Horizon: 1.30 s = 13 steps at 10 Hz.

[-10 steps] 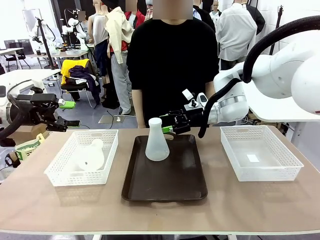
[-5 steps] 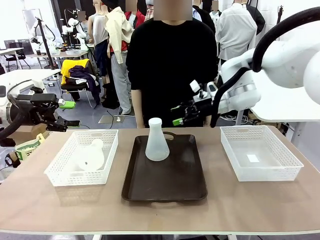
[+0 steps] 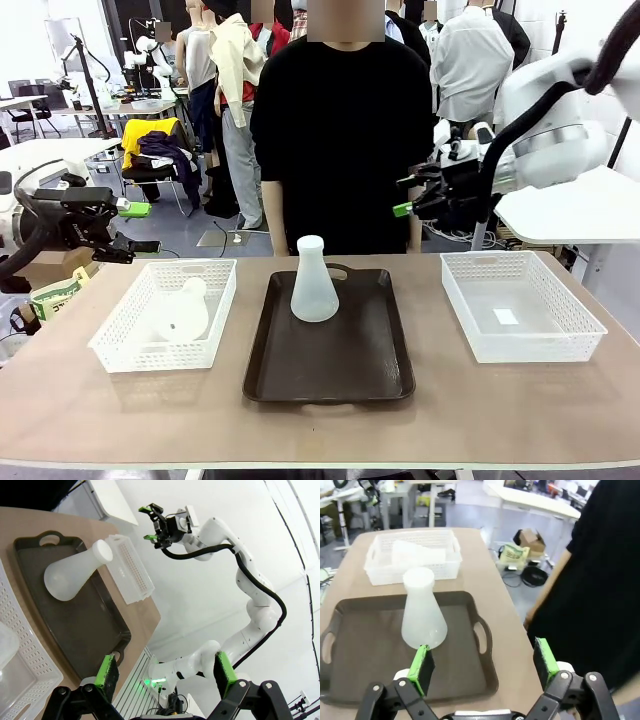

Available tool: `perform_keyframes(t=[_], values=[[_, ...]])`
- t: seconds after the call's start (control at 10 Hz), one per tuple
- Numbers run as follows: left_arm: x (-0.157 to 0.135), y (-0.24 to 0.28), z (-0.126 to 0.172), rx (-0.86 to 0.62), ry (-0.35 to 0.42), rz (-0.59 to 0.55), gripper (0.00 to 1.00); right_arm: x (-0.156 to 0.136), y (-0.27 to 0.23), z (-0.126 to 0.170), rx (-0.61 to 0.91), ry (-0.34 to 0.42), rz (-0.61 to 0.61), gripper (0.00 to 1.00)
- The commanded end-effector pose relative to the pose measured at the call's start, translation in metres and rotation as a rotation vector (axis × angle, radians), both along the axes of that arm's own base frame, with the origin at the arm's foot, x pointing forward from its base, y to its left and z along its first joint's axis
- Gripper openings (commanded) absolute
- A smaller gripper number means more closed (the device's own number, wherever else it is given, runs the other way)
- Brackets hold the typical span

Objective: Prepare the laboratory tools.
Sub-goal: Pick up the Big flask that the person points to.

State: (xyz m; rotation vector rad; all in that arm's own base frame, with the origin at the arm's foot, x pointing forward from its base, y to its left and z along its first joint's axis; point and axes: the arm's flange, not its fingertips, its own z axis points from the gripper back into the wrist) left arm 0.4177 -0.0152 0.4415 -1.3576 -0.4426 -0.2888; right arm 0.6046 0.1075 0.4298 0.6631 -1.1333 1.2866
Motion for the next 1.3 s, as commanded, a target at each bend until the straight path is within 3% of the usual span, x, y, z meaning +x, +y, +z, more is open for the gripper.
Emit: perform_keyframes(t=[0.0, 0.6, 1.2], values=[[-0.001, 0.002, 0.002, 0.004, -0.005, -0.014, 1.00, -0.017, -0.017, -0.005, 0.026, 0.012, -0.085, 1.00], [-0.001, 0.002, 0.002, 0.004, -0.005, -0.014, 1.00, -0.016, -0.038, -0.011, 0.054, 0.019, -0.164, 1.00], [-0.001, 0.002, 0.002, 0.004, -0.005, -0.014, 1.00, -0.015, -0.044, -0.005, 0.045, 0.028, -0.128, 1.00]])
